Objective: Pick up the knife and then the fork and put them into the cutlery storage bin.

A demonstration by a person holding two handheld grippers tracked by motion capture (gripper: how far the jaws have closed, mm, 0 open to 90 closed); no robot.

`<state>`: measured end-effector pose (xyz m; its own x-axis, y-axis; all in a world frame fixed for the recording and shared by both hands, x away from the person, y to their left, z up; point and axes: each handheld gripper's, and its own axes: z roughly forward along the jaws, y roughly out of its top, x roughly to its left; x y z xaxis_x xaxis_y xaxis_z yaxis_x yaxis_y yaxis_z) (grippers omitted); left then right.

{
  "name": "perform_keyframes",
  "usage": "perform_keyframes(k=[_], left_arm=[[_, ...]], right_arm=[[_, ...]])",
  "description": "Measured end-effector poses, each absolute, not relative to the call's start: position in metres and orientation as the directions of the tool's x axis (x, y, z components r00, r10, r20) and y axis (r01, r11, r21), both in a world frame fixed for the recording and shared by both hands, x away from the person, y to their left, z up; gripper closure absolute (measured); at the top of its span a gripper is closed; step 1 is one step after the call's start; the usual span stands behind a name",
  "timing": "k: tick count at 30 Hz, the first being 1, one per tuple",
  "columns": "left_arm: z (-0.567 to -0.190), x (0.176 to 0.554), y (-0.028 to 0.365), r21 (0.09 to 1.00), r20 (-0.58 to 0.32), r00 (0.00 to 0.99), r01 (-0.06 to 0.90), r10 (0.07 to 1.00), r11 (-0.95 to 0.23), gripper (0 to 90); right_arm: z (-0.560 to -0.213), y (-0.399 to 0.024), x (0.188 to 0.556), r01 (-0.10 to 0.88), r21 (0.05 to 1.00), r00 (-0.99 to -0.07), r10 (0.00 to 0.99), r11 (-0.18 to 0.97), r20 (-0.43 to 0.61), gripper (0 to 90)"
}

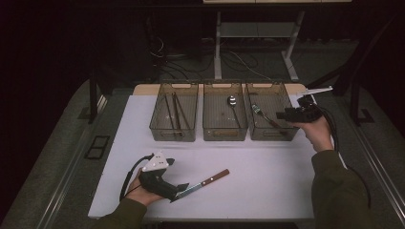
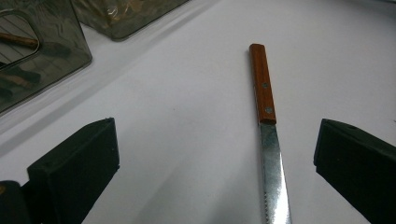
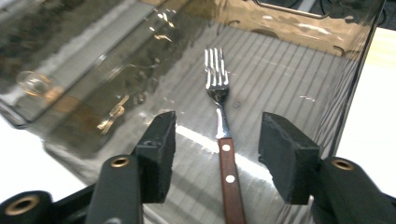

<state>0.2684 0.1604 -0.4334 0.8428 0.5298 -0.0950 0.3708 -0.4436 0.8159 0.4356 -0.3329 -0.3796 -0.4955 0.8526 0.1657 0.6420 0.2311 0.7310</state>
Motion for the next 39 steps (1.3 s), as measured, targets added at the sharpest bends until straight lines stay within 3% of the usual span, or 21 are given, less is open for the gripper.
perform_keyframes(k=[12,18,27,39], left_arm=[[-0.433,0.269,0.161,0.813,-0.098,0.840,0.377,0.534,-0.444,0.0],[-0.433,0.269,0.161,0.813,-0.097,0.838,0.378,0.537,-0.444,0.0],[-0.433,0.269,0.161,0.807,-0.110,0.829,0.396,0.548,-0.437,0.0],[-0.430,0.272,0.155,0.812,-0.112,0.828,0.395,0.549,-0.430,0.0]], right_arm=[[-0.363,-0.324,0.386,0.536,0.805,-0.606,0.780,0.254,0.157,31.2],[-0.370,-0.318,0.360,0.506,0.816,-0.654,0.741,0.279,0.152,20.7],[-0.380,-0.300,0.321,0.451,0.838,-0.699,0.705,0.308,0.118,12.7],[-0.417,-0.295,0.281,0.485,0.822,-0.692,0.706,0.298,0.152,11.5]])
